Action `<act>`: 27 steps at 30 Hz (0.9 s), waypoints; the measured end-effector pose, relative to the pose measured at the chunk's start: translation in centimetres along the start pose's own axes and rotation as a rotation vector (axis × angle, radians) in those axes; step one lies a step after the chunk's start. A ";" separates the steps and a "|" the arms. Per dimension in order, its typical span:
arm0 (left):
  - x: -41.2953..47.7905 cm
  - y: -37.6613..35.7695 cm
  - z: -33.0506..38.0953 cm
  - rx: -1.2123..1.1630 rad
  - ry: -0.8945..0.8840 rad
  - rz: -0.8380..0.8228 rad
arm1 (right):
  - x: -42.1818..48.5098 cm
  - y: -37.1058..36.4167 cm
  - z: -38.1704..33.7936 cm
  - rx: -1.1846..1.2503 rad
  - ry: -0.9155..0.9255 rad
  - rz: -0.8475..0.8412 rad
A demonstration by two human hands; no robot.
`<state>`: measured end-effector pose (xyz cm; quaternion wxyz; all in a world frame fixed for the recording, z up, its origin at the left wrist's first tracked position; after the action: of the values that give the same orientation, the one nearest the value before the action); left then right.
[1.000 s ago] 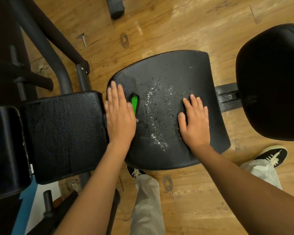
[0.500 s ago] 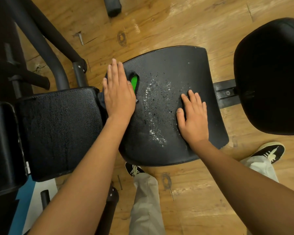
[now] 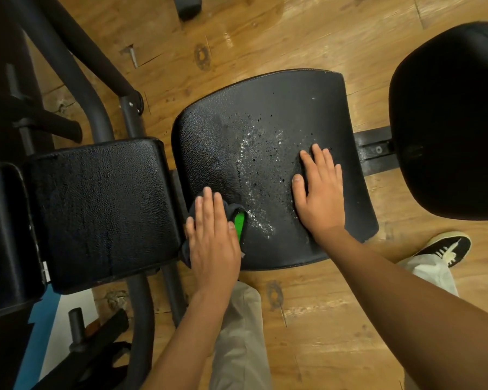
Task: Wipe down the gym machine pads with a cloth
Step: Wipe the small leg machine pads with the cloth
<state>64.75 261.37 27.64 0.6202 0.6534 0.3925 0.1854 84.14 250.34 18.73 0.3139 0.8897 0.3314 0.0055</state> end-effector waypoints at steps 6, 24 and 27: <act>7.3 2.0 0.5 0.042 -0.049 0.050 | -0.1 0.0 -0.1 0.015 0.008 0.011; 9.5 3.5 1.0 0.006 -0.021 0.060 | -0.1 0.2 -0.1 -0.002 0.004 0.000; 9.5 3.3 1.2 0.011 -0.003 0.037 | -0.1 0.2 -0.2 0.012 0.003 -0.002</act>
<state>72.49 267.83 28.27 0.6135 0.6643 0.3806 0.1937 84.12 250.25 19.00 0.3082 0.8912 0.3327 0.0045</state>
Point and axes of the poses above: each hand's wrist, its own x-axis towards the middle knuckle, its own y-axis out of the back of the hand, z = x × y, the point moved 7 cm from there along x, towards the middle knuckle, and after that the axes turned 11 degrees about x, right-handed, at the moved point
